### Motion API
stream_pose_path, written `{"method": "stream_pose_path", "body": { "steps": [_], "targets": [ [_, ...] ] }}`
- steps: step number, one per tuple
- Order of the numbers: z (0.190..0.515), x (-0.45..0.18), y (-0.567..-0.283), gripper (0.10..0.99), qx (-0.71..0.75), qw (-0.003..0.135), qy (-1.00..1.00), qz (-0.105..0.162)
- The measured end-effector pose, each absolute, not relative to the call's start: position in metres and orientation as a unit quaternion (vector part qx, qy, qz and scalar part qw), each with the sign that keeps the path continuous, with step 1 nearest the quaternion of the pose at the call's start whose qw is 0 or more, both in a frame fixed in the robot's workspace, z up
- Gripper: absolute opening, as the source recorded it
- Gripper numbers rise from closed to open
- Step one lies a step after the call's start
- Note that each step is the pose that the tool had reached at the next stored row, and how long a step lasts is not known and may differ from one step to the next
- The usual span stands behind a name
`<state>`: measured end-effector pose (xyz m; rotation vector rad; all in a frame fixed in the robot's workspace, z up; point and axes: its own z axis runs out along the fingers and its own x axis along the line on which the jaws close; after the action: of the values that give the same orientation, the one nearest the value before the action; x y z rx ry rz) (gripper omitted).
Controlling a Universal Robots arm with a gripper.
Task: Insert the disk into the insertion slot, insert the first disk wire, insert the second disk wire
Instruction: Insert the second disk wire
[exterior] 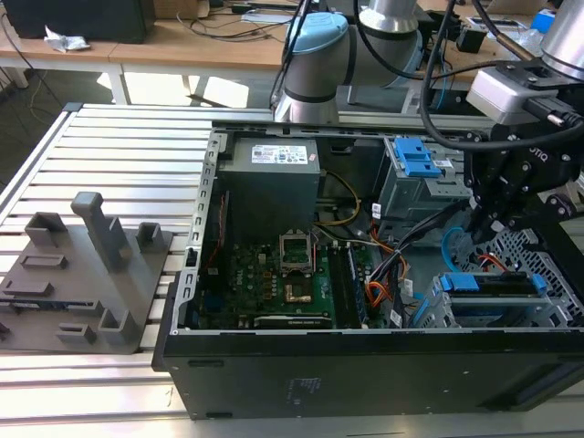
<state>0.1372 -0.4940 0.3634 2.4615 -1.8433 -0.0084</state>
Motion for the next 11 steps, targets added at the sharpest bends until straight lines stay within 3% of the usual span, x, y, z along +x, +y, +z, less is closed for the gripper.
{"method": "stream_pose_path", "body": {
  "steps": [5,7,8,11],
  "targets": [
    [0.3609,0.1372,-0.4941,0.239,0.804,0.039,-0.593,0.002],
    [0.3609,0.1372,-0.4941,0.224,0.804,0.039,-0.593,0.002],
    [0.3609,0.1372,-0.4941,0.165,0.804,0.04,-0.593,0.002],
    [0.3608,0.1372,-0.4941,0.165,0.804,0.04,-0.593,0.003]
  ]
}}
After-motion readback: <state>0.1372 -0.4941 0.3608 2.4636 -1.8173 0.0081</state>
